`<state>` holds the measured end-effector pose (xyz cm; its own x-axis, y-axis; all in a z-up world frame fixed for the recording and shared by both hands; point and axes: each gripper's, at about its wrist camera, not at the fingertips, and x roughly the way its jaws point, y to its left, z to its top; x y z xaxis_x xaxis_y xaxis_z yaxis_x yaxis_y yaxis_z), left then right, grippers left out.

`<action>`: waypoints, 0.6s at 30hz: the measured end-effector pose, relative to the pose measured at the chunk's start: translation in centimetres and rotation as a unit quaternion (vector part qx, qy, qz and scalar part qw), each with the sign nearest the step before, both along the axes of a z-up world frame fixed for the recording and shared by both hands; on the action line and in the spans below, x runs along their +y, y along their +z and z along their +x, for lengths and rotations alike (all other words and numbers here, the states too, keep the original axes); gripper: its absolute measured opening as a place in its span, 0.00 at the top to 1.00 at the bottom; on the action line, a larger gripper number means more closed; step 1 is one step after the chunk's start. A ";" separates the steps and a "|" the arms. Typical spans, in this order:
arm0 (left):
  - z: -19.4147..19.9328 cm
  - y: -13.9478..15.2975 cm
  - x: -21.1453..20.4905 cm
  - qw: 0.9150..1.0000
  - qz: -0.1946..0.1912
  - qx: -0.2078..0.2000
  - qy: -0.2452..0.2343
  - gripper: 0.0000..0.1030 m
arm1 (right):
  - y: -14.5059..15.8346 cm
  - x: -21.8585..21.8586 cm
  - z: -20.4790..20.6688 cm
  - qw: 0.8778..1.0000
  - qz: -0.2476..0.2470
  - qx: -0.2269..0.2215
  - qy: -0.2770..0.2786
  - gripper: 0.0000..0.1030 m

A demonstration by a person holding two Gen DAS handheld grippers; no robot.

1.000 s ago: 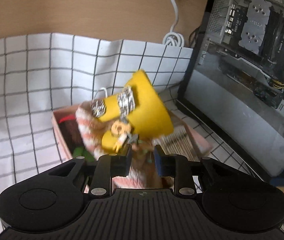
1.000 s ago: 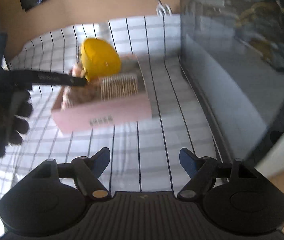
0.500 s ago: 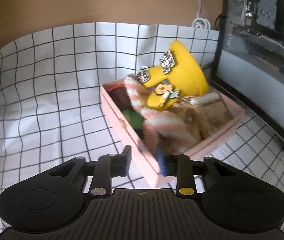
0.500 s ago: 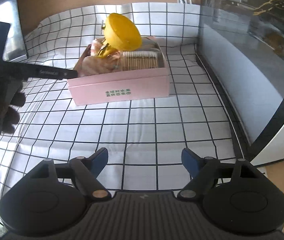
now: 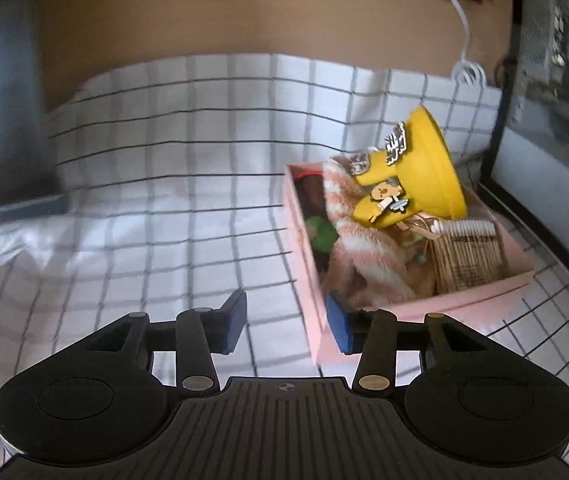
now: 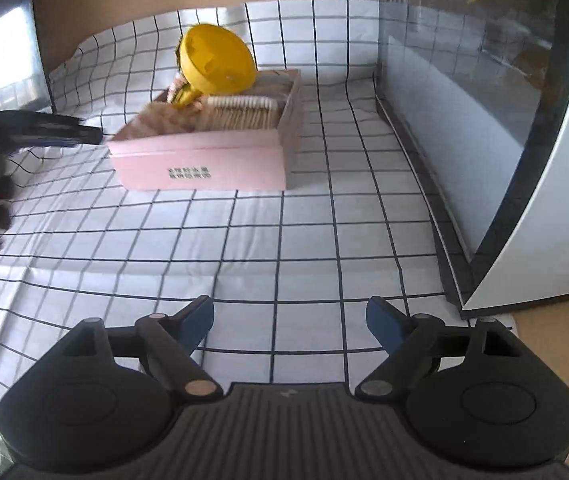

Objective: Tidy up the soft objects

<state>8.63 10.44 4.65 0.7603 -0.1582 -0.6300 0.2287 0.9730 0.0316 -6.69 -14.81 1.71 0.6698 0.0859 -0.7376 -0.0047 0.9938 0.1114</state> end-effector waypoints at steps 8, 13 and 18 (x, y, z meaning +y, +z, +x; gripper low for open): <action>-8.8 -4.1 -3.0 0.998 -0.055 0.025 0.005 0.53 | -3.1 2.2 4.8 0.999 -0.052 -0.009 0.009 0.13; -10.4 -6.8 -5.3 0.999 -0.048 0.009 -0.004 0.51 | -4.4 2.5 6.7 0.998 -0.058 -0.032 -0.014 0.00; -10.0 -7.4 -6.5 0.999 -0.026 -0.019 0.011 0.50 | -5.0 1.4 6.6 0.998 -0.040 -0.054 0.000 0.00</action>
